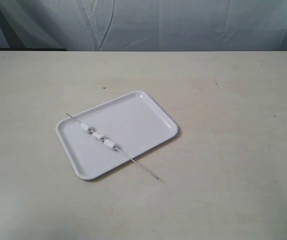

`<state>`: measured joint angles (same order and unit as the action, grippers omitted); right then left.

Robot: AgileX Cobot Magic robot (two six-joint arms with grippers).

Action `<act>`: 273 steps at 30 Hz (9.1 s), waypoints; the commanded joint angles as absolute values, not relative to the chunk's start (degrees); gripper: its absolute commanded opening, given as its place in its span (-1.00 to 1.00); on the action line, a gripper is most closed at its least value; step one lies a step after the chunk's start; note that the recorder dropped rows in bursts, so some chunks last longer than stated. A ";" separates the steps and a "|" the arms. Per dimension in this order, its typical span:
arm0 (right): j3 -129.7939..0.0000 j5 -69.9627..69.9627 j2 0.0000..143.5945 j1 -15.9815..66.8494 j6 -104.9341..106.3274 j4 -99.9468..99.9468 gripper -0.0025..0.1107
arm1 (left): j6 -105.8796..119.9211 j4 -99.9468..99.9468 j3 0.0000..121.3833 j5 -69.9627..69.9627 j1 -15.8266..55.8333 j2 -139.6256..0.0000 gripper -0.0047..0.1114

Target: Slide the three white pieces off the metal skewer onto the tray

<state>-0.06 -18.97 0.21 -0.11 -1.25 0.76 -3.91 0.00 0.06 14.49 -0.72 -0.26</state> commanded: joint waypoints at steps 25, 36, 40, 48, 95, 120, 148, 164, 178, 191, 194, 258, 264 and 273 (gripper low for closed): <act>0.00 -13.87 0.00 0.00 -1.29 1.04 -0.93 | -3.85 3.43 0.00 10.37 -0.45 0.00 -0.92; 0.00 32.14 0.00 0.00 -1.29 0.39 -0.93 | -4.01 -1.06 0.00 -28.39 -0.45 0.00 -0.92; 0.00 40.43 0.00 0.00 -1.29 -0.57 -0.93 | -4.01 -1.06 0.00 -34.10 -0.45 0.00 -0.92; 0.00 50.54 0.00 0.00 -1.29 -5.33 -0.93 | -3.88 -0.82 0.00 -43.04 -0.45 0.00 -0.92; -72.88 -53.28 105.52 37.45 25.53 -20.87 -0.93 | -81.03 99.95 33.42 -25.64 1.79 -84.32 -0.84; -72.88 -46.14 117.23 42.27 23.74 -18.40 -0.38 | -103.62 99.95 34.61 -24.24 7.00 -85.74 -0.39; -72.88 -47.31 118.76 42.27 17.26 -17.30 -0.97 | -108.54 98.15 35.86 -25.21 7.00 -85.74 -0.39; -58.97 -49.25 99.18 41.53 9.22 -10.91 -0.97 | -116.96 93.91 34.97 -35.07 7.00 -85.74 -0.37; -43.61 -39.67 83.97 41.28 9.01 -20.67 -0.97 | -111.75 65.80 29.53 -61.27 7.13 -95.43 0.20; -43.61 -38.75 83.97 41.28 17.74 -33.51 -0.97 | -105.78 58.46 29.53 -60.20 9.87 -95.96 0.20; -43.61 -38.86 83.92 41.28 21.20 -37.72 -0.97 | -105.63 58.66 29.53 -60.35 9.87 -95.96 0.20; -34.43 -40.15 78.92 43.02 28.54 -45.33 -0.97 | -98.17 49.93 30.09 -61.50 9.87 -95.96 -0.92; -33.46 -40.89 78.92 43.02 28.54 -45.33 -0.97 | -98.17 48.32 32.69 -60.84 9.87 -95.96 -0.92; -29.29 -40.11 78.03 43.02 28.82 -45.31 -0.97 | -97.25 48.25 34.12 -57.27 8.22 -95.96 -0.92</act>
<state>-31.59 -35.14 78.76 42.90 29.32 -47.14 -98.28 55.51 33.06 -58.86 10.21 -96.00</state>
